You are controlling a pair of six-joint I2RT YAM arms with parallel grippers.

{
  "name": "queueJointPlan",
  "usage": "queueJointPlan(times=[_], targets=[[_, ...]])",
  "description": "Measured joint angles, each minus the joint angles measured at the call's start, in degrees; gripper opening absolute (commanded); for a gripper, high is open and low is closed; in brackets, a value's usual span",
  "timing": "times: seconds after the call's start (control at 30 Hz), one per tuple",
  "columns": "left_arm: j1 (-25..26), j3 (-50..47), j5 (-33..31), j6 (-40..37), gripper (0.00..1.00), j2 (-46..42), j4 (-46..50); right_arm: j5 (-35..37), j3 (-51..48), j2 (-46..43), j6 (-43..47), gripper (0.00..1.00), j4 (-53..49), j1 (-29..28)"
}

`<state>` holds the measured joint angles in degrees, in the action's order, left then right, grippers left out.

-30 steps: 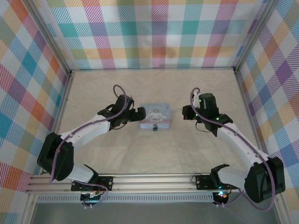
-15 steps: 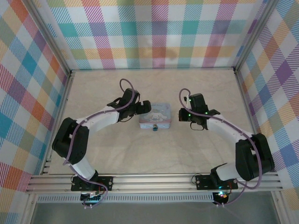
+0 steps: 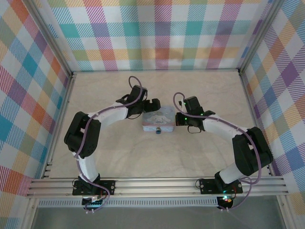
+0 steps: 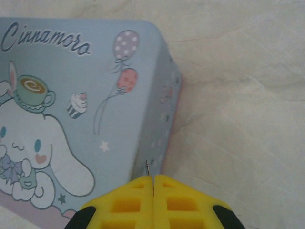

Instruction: Unlock a padlock with a key

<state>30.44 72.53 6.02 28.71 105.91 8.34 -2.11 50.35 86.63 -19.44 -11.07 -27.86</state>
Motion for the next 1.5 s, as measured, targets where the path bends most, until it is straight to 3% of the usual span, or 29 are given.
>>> queueJointPlan(times=[0.4, 0.73, 0.97, 1.27, 1.5], targets=[[-0.9, 0.0, 2.0, 0.1, 1.00, 0.6, -2.6, 1.6, -1.9, -6.1, -0.4, 0.00, -4.4, -1.3], [-3.3, -16.9, 0.8, 0.3, 1.00, -20.9, -6.0, 5.3, 4.6, -7.9, 2.1, 0.00, -10.2, 1.6], [-2.6, -32.4, 3.0, 1.9, 1.00, -33.3, -14.0, 5.3, 16.5, 0.8, 4.6, 0.00, -10.2, 2.8], [5.9, -45.3, 0.6, 3.0, 1.00, -34.6, -28.2, 5.8, 24.6, 14.3, 5.4, 0.00, -9.9, 4.0], [12.1, -46.9, -1.0, 1.0, 1.00, -24.6, -41.5, 8.0, 24.5, 17.9, 4.9, 0.00, -8.8, 4.7]])
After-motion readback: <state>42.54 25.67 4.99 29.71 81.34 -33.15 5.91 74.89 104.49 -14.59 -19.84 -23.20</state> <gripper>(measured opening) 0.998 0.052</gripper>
